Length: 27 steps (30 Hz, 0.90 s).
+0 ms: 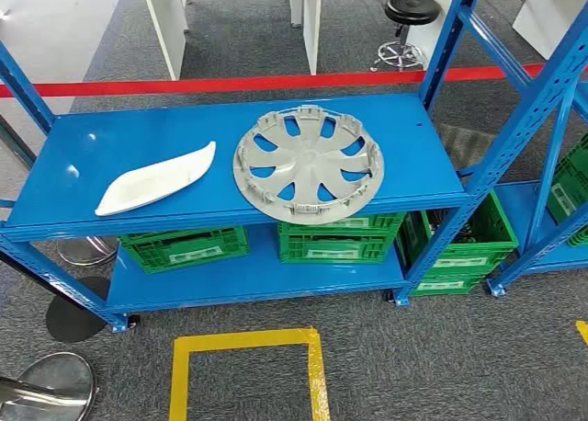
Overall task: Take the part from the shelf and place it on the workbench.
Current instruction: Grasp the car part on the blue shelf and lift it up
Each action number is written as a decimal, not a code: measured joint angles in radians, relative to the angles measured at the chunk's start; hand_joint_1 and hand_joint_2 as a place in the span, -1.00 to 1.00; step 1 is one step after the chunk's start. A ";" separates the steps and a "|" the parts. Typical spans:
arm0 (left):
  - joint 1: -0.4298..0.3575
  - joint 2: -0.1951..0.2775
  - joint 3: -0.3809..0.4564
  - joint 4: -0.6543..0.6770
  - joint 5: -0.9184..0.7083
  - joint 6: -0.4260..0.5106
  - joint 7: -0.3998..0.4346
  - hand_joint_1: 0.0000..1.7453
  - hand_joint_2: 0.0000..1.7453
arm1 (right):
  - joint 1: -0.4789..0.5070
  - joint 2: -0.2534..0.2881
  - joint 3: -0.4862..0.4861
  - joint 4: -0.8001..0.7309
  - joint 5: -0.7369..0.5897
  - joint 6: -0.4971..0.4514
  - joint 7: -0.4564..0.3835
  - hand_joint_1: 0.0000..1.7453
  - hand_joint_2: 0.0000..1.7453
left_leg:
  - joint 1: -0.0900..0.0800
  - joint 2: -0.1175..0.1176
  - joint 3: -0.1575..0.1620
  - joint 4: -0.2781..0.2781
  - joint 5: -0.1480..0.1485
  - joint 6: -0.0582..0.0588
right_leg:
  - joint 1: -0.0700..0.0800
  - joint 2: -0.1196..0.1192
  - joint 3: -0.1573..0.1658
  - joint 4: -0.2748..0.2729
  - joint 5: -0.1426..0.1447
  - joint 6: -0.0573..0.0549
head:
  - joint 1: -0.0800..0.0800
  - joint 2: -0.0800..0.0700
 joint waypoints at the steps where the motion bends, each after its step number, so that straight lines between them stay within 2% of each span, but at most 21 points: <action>1: -0.002 0.000 -0.008 0.002 0.009 0.001 0.000 -1.00 1.00 | -0.001 -0.005 -0.001 0.003 -0.006 -0.006 -0.011 -1.00 1.00 | 0.000 0.000 0.000 0.000 0.000 0.000 | 0.000 0.000 0.000 0.000 0.000 0.000 | 0.000 0.000; 6: -0.014 0.000 -0.071 0.017 0.087 0.012 0.003 -1.00 1.00 | -0.014 -0.055 -0.010 0.031 -0.055 -0.054 -0.107 -1.00 1.00 | -0.001 0.000 0.000 0.000 0.000 0.000 | -0.001 0.000 0.001 0.000 0.000 0.000 | 0.000 0.000; 9: -0.021 0.000 -0.110 0.025 0.136 0.019 0.004 -1.00 1.00 | -0.024 -0.068 -0.048 0.028 -0.056 -0.085 -0.166 -1.00 1.00 | -0.001 0.000 -0.001 0.000 0.000 0.000 | -0.001 0.000 0.001 0.000 0.000 0.000 | 0.000 0.000; 14: -0.026 -0.001 -0.145 0.031 0.189 0.026 0.006 -1.00 1.00 | -0.008 -0.058 -0.104 -0.067 0.003 -0.111 -0.217 -1.00 1.00 | -0.001 0.000 0.001 0.000 0.000 0.000 | 0.000 -0.001 0.002 0.000 0.000 0.000 | 0.000 0.000; 26: -0.033 -0.008 -0.202 0.050 0.295 0.034 0.007 -1.00 1.00 | 0.084 -0.007 -0.169 -0.435 0.158 -0.161 -0.292 -1.00 1.00 | -0.002 0.000 0.001 0.000 0.000 0.000 | -0.001 -0.001 0.002 0.001 0.000 0.000 | 0.000 0.000; 27: -0.034 -0.008 -0.207 0.051 0.304 0.034 0.007 -1.00 0.50 | 0.091 -0.002 -0.173 -0.468 0.176 -0.165 -0.300 -1.00 1.00 | -0.002 0.000 0.001 0.000 0.000 0.000 | -0.001 -0.001 0.002 0.001 0.000 0.000 | 0.000 0.000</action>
